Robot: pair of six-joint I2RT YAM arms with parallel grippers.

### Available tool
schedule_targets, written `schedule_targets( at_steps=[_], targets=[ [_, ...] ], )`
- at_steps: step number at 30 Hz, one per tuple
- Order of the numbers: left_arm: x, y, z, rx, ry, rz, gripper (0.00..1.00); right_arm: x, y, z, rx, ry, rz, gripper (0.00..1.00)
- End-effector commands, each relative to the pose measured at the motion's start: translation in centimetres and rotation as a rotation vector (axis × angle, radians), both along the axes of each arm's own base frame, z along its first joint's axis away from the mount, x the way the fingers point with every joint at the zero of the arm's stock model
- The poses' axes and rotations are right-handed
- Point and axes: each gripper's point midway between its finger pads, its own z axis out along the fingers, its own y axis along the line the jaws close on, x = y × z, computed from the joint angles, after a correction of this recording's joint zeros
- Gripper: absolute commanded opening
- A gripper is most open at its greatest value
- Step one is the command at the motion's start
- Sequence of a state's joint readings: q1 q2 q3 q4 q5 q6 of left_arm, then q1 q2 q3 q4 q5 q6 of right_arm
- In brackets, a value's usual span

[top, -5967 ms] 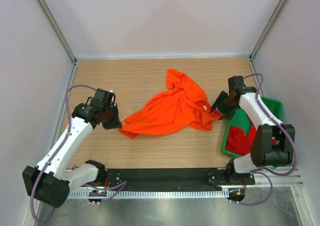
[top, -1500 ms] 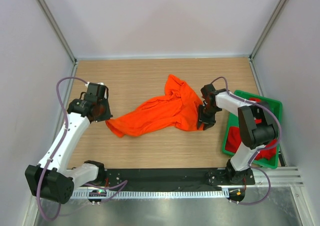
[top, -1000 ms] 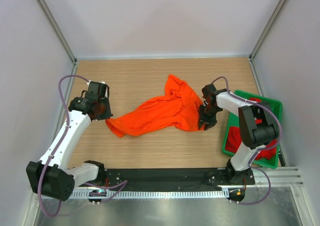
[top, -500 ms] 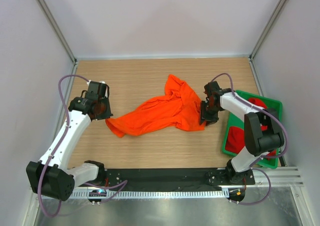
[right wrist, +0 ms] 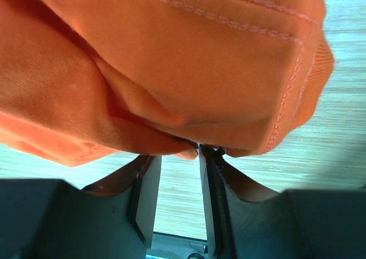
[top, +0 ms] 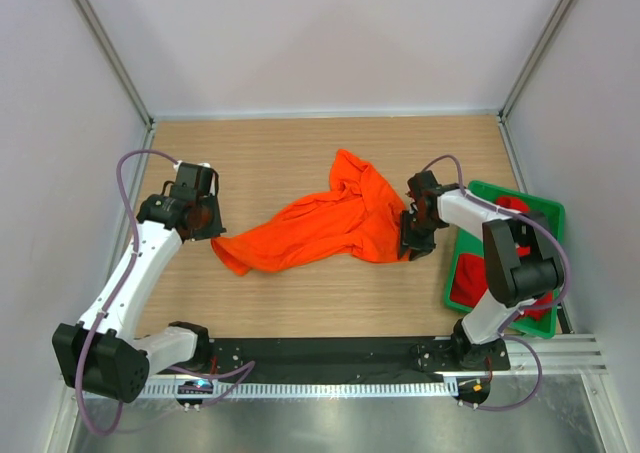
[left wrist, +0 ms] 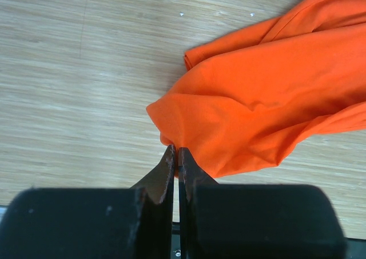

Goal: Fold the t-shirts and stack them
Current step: Flatten the tshirt out

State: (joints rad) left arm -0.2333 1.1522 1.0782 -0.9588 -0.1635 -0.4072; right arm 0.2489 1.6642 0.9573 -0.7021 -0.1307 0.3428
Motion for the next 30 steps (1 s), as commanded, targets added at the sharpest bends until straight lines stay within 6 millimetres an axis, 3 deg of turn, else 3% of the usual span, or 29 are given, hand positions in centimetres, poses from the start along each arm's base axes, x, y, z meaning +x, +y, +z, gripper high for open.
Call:
schedule_targets(
  at_steps=[1,5,10,14,15,18,23,30],
  targets=[
    [1.0,-0.2,0.9,-0.006,-0.047,-0.005,0.00,1.5,0.7,-0.6,0.028,-0.034,-0.002,0.39],
    [1.1,-0.4,0.9,-0.013,-0.050,-0.007,0.00,1.7,0.9,-0.5,0.041,-0.034,0.000,0.34],
    [1.0,-0.5,0.7,-0.025,-0.044,-0.008,0.00,1.5,1.0,0.6,0.046,-0.037,-0.011,0.17],
    [0.3,-0.7,0.2,-0.039,-0.025,-0.001,0.00,1.3,1.1,3.2,0.062,-0.062,-0.046,0.01],
    [0.2,-0.6,0.0,-0.042,-0.022,0.008,0.00,1.2,1.0,3.9,0.065,-0.071,-0.058,0.01],
    [-0.8,-0.7,-0.4,-0.067,-0.010,0.048,0.00,0.9,0.7,7.3,0.062,-0.120,-0.106,0.01],
    [-1.9,-0.3,-0.2,-0.109,-0.045,0.143,0.00,2.9,0.1,14.8,0.070,-0.270,-0.162,0.01],
    [-3.8,1.2,1.0,-0.110,-0.048,0.294,0.00,3.6,-3.2,23.5,-0.003,-0.375,-0.197,0.01]
  ],
)
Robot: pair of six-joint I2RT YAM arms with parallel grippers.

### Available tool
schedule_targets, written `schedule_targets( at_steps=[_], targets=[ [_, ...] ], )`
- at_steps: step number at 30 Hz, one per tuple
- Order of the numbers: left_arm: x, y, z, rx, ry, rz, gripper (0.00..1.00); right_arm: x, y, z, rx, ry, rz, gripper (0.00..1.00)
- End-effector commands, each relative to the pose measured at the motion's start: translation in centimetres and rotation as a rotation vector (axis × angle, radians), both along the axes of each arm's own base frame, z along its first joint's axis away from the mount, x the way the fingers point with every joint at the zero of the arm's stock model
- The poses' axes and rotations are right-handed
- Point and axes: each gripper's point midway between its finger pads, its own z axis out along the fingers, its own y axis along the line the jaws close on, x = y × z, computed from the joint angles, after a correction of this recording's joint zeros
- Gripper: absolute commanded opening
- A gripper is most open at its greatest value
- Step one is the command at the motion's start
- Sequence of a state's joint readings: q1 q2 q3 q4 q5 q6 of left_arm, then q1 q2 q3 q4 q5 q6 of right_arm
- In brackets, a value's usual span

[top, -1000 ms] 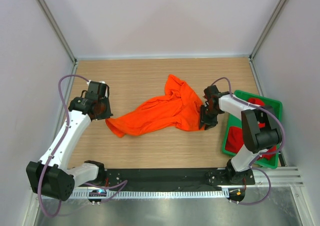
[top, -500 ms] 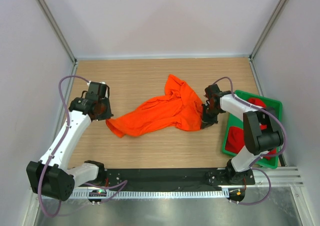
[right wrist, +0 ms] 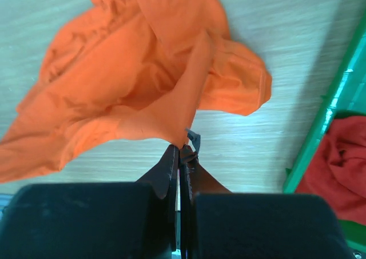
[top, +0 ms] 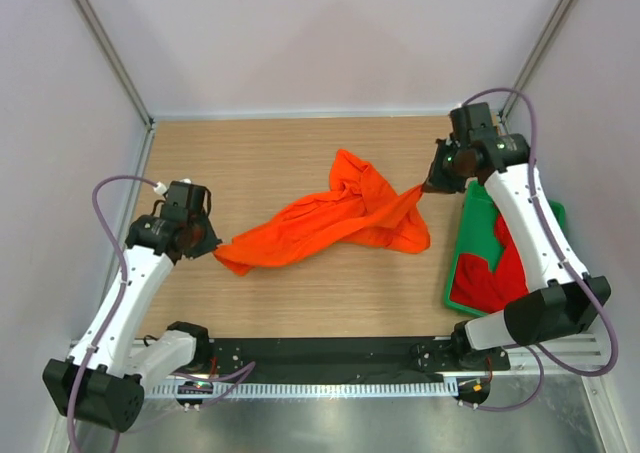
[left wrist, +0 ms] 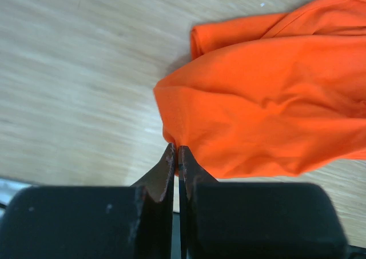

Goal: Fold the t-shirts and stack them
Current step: Flatten the tshirt out

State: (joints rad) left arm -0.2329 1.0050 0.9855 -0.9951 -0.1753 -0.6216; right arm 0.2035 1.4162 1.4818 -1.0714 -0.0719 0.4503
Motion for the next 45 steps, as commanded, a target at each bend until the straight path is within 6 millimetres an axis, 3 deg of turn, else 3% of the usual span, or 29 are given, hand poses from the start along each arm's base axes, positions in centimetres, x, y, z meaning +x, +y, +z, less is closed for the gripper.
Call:
schedule_targets(
  at_steps=[1,2,3,7,8,11,12,14,15,20,22,27,32,37,40,42,45],
  targets=[
    [-0.9,1.2,2.4,-0.009,-0.032,0.120,0.00,-1.8,-2.6,3.7,-0.055,0.005,-0.048,0.01],
    [-1.4,1.5,3.0,-0.007,-0.026,0.136,0.00,-1.5,-2.7,6.0,-0.033,-0.046,-0.059,0.01],
    [-2.2,2.0,3.5,0.008,-0.007,0.155,0.00,-1.6,-2.6,7.0,-0.011,-0.059,-0.070,0.01],
    [-3.0,3.2,6.7,0.042,-0.059,0.189,0.00,-0.4,-1.3,13.3,0.157,-0.243,-0.110,0.01],
    [-2.6,3.2,8.9,0.027,-0.108,0.191,0.00,-0.3,-0.9,15.1,0.208,-0.287,-0.123,0.01],
    [-2.7,3.0,11.5,0.006,-0.146,0.189,0.00,-0.1,-0.3,20.0,0.298,-0.452,-0.120,0.01],
    [-2.4,2.8,13.4,-0.017,-0.201,0.185,0.00,0.4,-0.1,22.2,0.342,-0.531,-0.129,0.01],
    [-1.9,2.6,15.6,-0.046,-0.276,0.180,0.00,-0.5,-0.1,25.5,0.387,-0.649,-0.127,0.01],
    [-1.8,2.5,17.6,-0.070,-0.342,0.178,0.00,-0.5,0.0,28.0,0.419,-0.743,-0.117,0.01],
    [-1.8,2.1,24.6,-0.162,-0.598,0.165,0.00,-4.6,-1.2,37.2,0.439,-1.058,-0.101,0.01],
    [-2.7,2.1,27.7,-0.198,-0.690,0.154,0.00,-6.7,-1.6,41.0,0.446,-1.190,-0.083,0.01],
    [-5.0,1.2,33.9,-0.278,-0.870,0.066,0.00,-12.2,-3.0,46.9,0.444,-1.437,-0.081,0.01],
    [-9.7,1.6,39.6,-0.311,-1.083,-0.004,0.00,-18.1,-3.4,49.6,0.452,-1.585,-0.041,0.01],
    [-13.7,2.6,42.6,-0.339,-1.233,0.000,0.00,-22.6,-3.6,51.3,0.481,-1.671,-0.017,0.01],
    [-14.3,2.6,42.9,-0.346,-1.265,-0.013,0.00,-23.1,-3.7,51.9,0.493,-1.705,-0.018,0.01],
    [-13.8,3.3,43.0,-0.309,-1.277,0.018,0.00,-21.5,-3.5,51.7,0.503,-1.693,-0.019,0.01],
    [-11.2,3.7,42.4,-0.246,-1.239,0.056,0.00,-16.6,-3.0,50.3,0.476,-1.617,-0.028,0.01]
  ],
)
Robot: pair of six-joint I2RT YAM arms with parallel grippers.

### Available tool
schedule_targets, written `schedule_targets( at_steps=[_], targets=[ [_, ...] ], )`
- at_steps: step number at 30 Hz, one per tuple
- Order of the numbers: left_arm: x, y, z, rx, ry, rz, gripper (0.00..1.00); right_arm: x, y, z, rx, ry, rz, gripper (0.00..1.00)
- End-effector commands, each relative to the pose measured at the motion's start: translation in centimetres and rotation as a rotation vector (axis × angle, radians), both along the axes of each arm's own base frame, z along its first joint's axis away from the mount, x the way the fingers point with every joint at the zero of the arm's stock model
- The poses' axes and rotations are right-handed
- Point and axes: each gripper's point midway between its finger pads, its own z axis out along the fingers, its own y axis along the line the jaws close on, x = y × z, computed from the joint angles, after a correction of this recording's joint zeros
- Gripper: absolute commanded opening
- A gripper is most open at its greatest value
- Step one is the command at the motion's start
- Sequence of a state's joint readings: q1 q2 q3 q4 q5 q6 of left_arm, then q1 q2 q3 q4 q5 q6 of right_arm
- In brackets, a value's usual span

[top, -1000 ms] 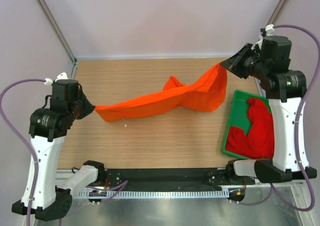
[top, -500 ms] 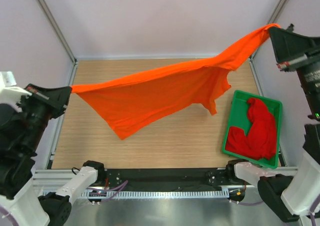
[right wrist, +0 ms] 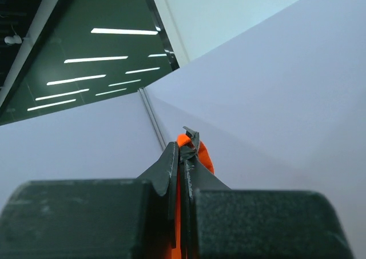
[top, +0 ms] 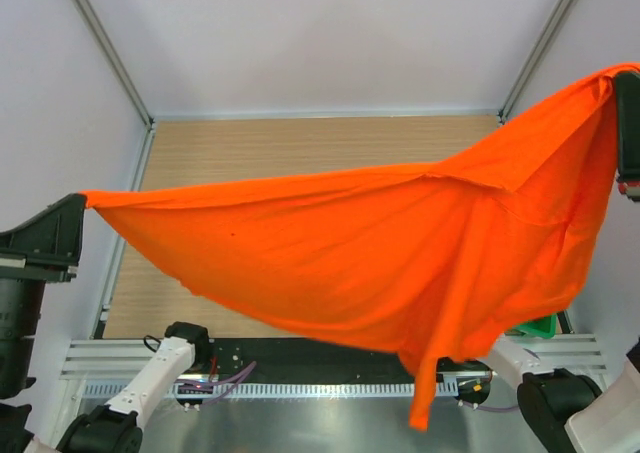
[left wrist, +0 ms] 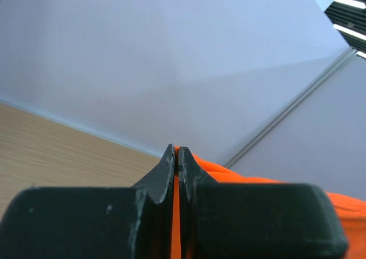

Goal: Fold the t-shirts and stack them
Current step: Flatten the tshirt out

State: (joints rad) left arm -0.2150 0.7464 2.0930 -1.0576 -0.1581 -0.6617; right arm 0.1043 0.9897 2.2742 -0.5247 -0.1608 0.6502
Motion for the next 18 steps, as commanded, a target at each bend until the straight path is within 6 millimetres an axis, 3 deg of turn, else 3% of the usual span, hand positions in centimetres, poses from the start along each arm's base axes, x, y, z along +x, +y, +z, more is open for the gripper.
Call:
schedule_targets(
  at_steps=[1,3,6,12,18],
  targets=[
    [4.9,0.6,-0.2,0.047,0.056,0.093,0.00,7.3,0.5,-0.7,-0.027,0.071,-0.032,0.01],
    [6.8,1.4,-0.4,0.031,0.083,0.161,0.01,10.4,0.7,-1.3,-0.043,0.110,-0.045,0.01],
    [8.4,2.3,0.2,0.013,0.076,0.229,0.00,12.5,0.7,-1.5,-0.065,0.128,-0.063,0.01],
    [9.6,2.0,2.4,0.021,0.030,0.228,0.00,12.9,0.9,-1.9,-0.085,0.142,-0.065,0.01],
    [9.5,1.0,2.5,0.018,0.023,0.168,0.00,12.1,0.8,-2.7,-0.091,0.157,-0.065,0.01]
  ],
)
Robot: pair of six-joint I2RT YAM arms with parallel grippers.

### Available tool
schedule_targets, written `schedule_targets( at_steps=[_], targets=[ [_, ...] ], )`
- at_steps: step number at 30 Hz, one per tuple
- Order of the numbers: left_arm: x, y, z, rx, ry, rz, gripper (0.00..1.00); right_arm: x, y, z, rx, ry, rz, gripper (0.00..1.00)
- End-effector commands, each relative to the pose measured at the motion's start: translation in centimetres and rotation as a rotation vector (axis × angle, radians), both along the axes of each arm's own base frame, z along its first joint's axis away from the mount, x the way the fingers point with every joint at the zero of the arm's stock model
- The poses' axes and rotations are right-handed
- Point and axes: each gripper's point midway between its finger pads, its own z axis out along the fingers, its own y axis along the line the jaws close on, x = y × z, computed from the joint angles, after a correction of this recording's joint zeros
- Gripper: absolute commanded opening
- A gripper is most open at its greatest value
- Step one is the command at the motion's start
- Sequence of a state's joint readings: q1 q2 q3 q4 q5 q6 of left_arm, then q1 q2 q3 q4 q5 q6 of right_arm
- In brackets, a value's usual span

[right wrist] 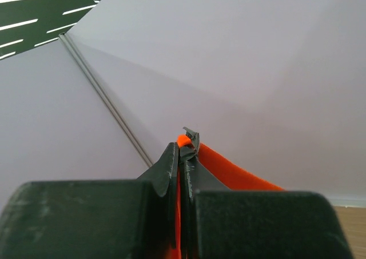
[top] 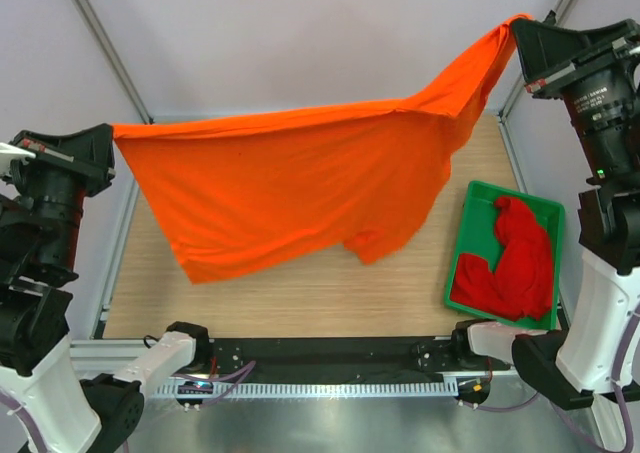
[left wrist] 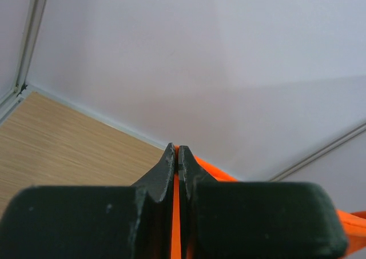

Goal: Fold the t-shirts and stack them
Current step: Flatten the tshirt out

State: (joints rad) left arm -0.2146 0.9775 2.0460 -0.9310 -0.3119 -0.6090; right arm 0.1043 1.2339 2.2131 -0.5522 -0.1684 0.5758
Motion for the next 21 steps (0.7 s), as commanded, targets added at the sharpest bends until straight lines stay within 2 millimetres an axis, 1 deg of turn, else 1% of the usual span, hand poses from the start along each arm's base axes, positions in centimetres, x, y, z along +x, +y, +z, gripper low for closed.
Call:
schedule_targets(
  at_steps=[1,2,5,6,7,8,9,11,13,16,18,20,21],
  targets=[
    [-2.7,0.6,3.4,-0.026,-0.137,0.002,0.00,-4.7,-0.8,3.2,-0.005,-0.151,-0.025,0.01],
    [-3.2,0.6,3.4,-0.025,-0.140,-0.004,0.00,-5.4,-0.9,3.3,-0.005,-0.162,-0.026,0.01],
    [-4.2,0.6,3.6,-0.031,-0.153,-0.016,0.00,-6.2,-1.0,3.2,-0.003,-0.165,-0.026,0.01],
    [-4.7,0.7,3.4,-0.029,-0.143,-0.018,0.00,-7.0,-1.1,3.3,0.002,-0.173,-0.028,0.01],
    [-5.1,0.8,3.3,-0.029,-0.141,-0.016,0.00,-7.4,-1.2,3.4,0.005,-0.176,-0.030,0.01],
    [-6.2,1.1,3.9,-0.032,-0.162,-0.014,0.00,-7.8,-1.3,3.4,0.011,-0.179,-0.029,0.01],
    [-6.9,1.3,3.5,-0.028,-0.153,-0.009,0.00,-8.9,-1.4,3.5,0.016,-0.189,-0.030,0.01],
    [-8.4,1.7,3.9,-0.028,-0.172,-0.003,0.00,-10.3,-1.7,3.9,0.021,-0.203,-0.037,0.01],
    [-9.8,2.1,3.7,-0.025,-0.181,0.001,0.00,-12.1,-2.0,4.5,0.030,-0.236,-0.041,0.01],
    [-11.0,2.4,3.6,-0.015,-0.193,0.002,0.00,-14.1,-2.3,5.2,0.048,-0.268,-0.045,0.01],
    [-11.2,2.4,3.4,-0.009,-0.190,0.004,0.00,-14.5,-2.4,5.5,0.059,-0.275,-0.044,0.01],
    [-10.6,2.3,3.3,0.000,-0.179,0.003,0.00,-14.1,-2.4,5.5,0.063,-0.269,-0.041,0.01],
    [-9.9,2.1,3.0,0.007,-0.162,0.002,0.00,-13.8,-2.3,5.4,0.061,-0.265,-0.042,0.01]
  ],
)
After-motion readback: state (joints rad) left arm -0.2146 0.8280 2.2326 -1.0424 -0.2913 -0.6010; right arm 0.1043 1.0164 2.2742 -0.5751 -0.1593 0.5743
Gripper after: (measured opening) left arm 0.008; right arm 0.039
